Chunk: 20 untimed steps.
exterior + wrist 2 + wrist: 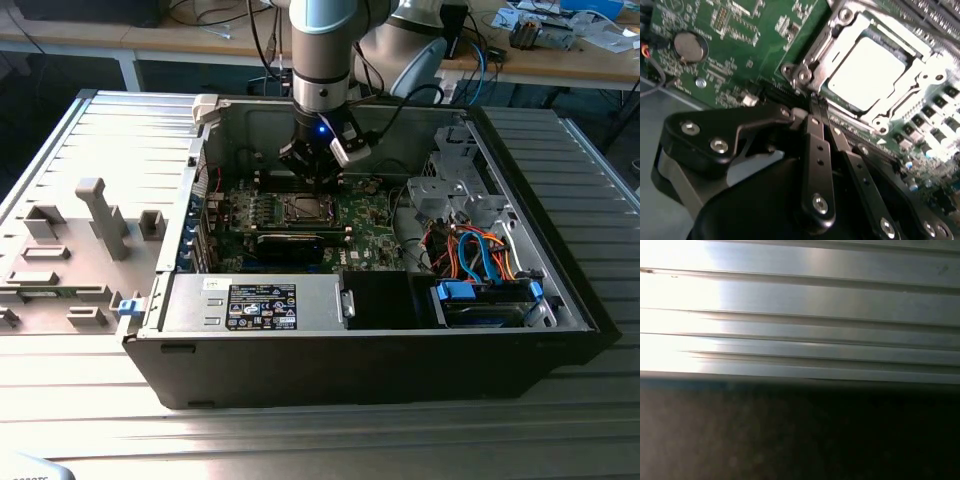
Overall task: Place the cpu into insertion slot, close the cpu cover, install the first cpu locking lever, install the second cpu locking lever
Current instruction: 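Install the first cpu locking lever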
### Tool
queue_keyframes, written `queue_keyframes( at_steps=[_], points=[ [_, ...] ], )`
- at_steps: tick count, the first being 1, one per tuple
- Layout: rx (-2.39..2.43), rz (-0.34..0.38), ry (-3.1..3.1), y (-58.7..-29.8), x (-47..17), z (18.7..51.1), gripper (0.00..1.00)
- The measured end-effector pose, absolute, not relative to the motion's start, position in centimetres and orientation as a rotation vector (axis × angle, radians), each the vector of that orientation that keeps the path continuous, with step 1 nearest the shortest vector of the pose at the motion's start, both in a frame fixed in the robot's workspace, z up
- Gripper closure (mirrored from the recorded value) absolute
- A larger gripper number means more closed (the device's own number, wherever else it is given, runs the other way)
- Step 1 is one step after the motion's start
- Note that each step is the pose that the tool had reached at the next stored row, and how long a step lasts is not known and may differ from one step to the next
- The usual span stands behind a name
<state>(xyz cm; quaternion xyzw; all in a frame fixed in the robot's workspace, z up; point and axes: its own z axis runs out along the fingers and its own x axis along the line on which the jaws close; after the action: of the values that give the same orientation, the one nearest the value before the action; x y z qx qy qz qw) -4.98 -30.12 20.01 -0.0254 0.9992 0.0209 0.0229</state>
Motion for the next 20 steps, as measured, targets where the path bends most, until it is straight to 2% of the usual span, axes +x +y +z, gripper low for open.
queue_keyframes(
  at_steps=[10, 20],
  points=[
    [-0.078, 0.068, 3.093, -30.1, -5.0, 21.9, 0.89],
    [-0.079, 0.061, 3.094, -33.5, -5.0, 21.9, 0.89]
  ],
)
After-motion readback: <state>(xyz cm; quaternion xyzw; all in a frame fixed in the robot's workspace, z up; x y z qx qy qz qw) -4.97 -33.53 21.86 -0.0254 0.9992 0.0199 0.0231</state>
